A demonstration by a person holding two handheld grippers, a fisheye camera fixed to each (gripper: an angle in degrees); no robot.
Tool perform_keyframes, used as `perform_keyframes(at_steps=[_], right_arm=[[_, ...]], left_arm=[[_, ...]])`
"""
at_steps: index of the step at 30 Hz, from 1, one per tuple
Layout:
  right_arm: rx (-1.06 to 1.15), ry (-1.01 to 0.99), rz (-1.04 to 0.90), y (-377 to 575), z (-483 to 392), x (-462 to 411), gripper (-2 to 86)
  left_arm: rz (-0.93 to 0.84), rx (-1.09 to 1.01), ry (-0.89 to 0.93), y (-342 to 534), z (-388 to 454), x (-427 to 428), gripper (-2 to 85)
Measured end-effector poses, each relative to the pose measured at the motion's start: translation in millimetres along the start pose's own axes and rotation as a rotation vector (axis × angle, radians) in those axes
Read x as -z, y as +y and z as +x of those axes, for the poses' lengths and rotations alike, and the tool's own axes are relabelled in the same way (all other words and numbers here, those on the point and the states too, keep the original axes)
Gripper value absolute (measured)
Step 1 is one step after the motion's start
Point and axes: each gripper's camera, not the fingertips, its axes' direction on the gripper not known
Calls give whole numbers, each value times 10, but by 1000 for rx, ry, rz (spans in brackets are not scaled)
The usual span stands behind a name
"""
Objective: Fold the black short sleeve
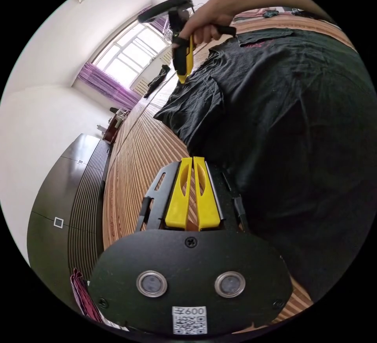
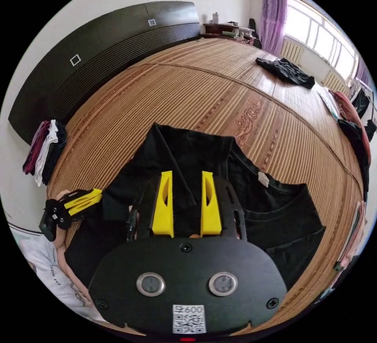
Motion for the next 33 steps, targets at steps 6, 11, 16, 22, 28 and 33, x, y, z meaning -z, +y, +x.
perform_keyframes(at_steps=[6, 11, 16, 22, 28, 33], right_arm=[[-62, -4, -47, 177, 82, -534, 67], [16, 11, -79, 126, -238, -868, 25], [81, 117, -142, 81, -433, -1141, -5], [29, 79, -107, 229, -246, -1086, -8], [-46, 123, -140, 343, 74, -1408, 2], [-46, 207, -7, 224, -20, -1259, 59]], left_arm=[[3, -32, -65, 106, -55, -276, 16], [4, -29, -61, 181, -253, -492, 14], [4, -36, -75, 232, -393, -646, 13], [4, -38, -76, 275, -599, -792, 13], [4, -40, -80, 299, -786, -886, 13], [8, -53, -95, 311, -890, -925, 13]])
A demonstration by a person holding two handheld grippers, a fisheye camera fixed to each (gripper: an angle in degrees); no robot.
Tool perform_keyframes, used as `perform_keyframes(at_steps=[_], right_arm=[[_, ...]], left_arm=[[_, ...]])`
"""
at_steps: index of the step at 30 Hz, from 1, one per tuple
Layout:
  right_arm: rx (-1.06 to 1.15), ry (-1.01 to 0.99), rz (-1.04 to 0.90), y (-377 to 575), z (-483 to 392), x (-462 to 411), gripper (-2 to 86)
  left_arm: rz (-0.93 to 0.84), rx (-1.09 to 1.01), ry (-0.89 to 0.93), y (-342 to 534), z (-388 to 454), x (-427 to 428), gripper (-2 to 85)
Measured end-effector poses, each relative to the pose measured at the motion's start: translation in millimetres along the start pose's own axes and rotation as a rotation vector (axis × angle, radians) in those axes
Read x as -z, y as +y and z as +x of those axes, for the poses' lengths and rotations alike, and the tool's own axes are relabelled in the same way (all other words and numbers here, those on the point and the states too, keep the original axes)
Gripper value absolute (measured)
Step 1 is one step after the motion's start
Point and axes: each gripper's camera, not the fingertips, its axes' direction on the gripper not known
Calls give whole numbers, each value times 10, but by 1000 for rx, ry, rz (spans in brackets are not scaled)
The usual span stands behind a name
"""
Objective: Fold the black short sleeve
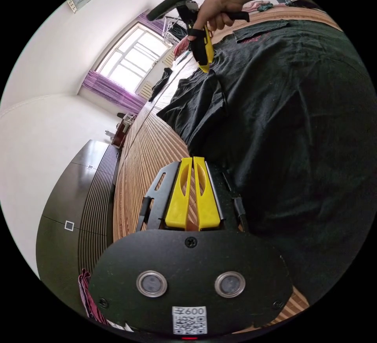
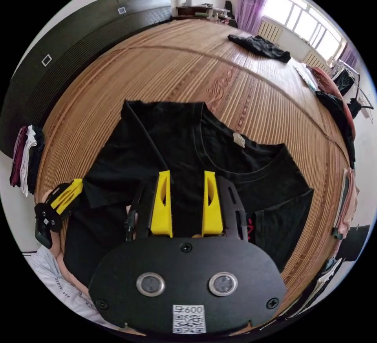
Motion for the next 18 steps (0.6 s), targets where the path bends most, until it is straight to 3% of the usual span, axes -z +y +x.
perform_keyframes(at_steps=[2, 5, 8, 13, 18], right_arm=[[79, -89, 168, -137, -311, 191, 31], [173, -201, 198, -447, -755, 58, 9], [169, -112, 163, -770, -929, -287, 41], [158, -101, 34, -1027, -628, -743, 17], [134, -185, 81, -935, -166, -766, -7]], left_arm=[[2, 1, 7, 5, -76, -16, 13], [2, -5, -2, 3, -129, -21, 13], [4, -21, -33, 1, -134, -10, 14], [7, -21, -29, -8, -241, 12, 13], [7, -28, -42, -30, -303, 59, 12]])
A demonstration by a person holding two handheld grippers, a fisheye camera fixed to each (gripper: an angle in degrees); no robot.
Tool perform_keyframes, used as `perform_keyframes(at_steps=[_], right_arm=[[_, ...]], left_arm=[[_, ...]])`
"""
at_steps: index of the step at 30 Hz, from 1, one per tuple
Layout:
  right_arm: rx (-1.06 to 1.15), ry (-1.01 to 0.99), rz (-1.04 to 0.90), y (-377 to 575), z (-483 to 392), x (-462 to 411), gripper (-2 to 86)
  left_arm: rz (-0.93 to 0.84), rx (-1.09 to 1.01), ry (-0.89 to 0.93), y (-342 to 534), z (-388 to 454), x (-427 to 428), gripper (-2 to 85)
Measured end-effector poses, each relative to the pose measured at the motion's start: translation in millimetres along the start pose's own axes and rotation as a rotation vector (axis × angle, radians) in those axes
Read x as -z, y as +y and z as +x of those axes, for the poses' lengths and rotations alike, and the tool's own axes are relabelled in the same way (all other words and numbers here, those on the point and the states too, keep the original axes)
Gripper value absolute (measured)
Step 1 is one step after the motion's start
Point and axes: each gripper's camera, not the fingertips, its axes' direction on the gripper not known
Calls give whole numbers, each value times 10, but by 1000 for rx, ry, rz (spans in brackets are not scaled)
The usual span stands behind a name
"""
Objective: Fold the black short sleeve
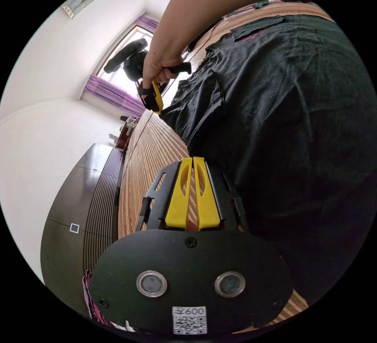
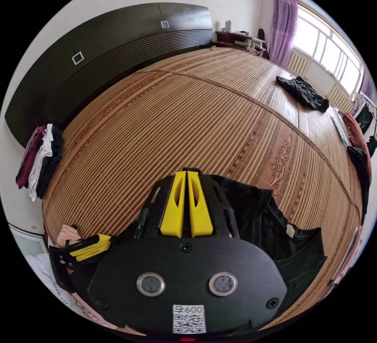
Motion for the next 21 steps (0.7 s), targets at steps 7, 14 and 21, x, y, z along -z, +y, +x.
perform_keyframes(at_steps=[7, 14, 21], right_arm=[[-56, 20, 21, 239, 584, -116, -8], [-118, -50, 128, 460, 1039, -214, -9], [-84, -106, 192, 455, 1266, -38, -8]], left_arm=[[11, -24, -23, -24, -70, 108, 12], [11, -22, -21, -68, -187, 229, 12], [14, -29, -39, -105, -254, 357, 13]])
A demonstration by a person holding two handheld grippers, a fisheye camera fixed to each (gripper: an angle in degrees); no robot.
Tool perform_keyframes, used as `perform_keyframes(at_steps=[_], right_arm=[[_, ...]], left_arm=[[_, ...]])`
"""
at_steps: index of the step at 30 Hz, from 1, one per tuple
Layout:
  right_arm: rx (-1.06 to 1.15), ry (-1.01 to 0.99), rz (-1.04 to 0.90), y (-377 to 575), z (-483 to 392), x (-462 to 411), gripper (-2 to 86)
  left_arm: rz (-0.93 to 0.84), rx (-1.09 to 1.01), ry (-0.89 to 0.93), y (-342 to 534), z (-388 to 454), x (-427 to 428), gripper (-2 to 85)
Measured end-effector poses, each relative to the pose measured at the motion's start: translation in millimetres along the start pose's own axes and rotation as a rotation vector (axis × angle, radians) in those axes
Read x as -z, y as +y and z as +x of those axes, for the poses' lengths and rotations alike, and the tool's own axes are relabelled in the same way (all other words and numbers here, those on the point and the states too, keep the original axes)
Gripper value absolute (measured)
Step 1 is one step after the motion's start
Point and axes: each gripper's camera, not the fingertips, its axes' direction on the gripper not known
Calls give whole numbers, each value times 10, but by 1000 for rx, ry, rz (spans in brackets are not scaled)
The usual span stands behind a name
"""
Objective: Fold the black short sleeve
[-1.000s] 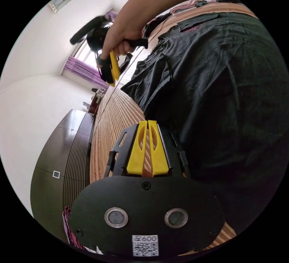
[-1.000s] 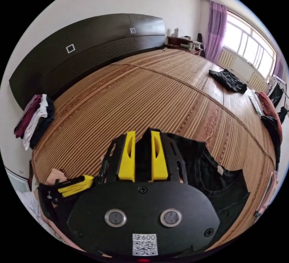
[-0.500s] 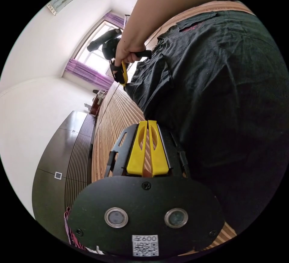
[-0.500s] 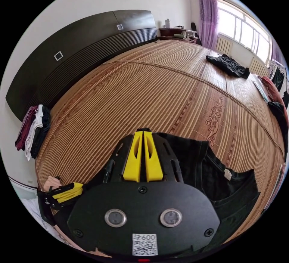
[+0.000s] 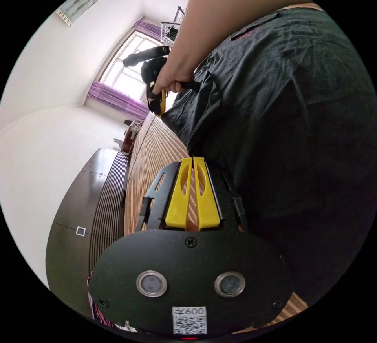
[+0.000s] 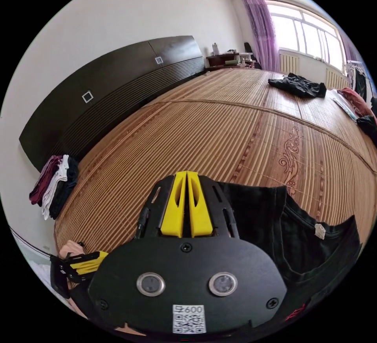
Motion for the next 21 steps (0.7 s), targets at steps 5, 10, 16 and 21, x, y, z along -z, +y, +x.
perform_keyframes(at_steps=[5, 10, 16, 21], right_arm=[[85, 133, -116, 21, 100, -342, -8], [123, 202, -97, 57, 175, -440, -8], [136, 245, -71, 128, 321, -479, -8], [145, 252, -61, 153, 450, -488, -8]], left_arm=[[25, -17, -28, 2, -51, 143, 12], [162, -108, -113, 213, -92, 483, 10], [181, -316, -147, 491, -161, 578, 9], [136, 74, 27, 447, -990, 579, 16]])
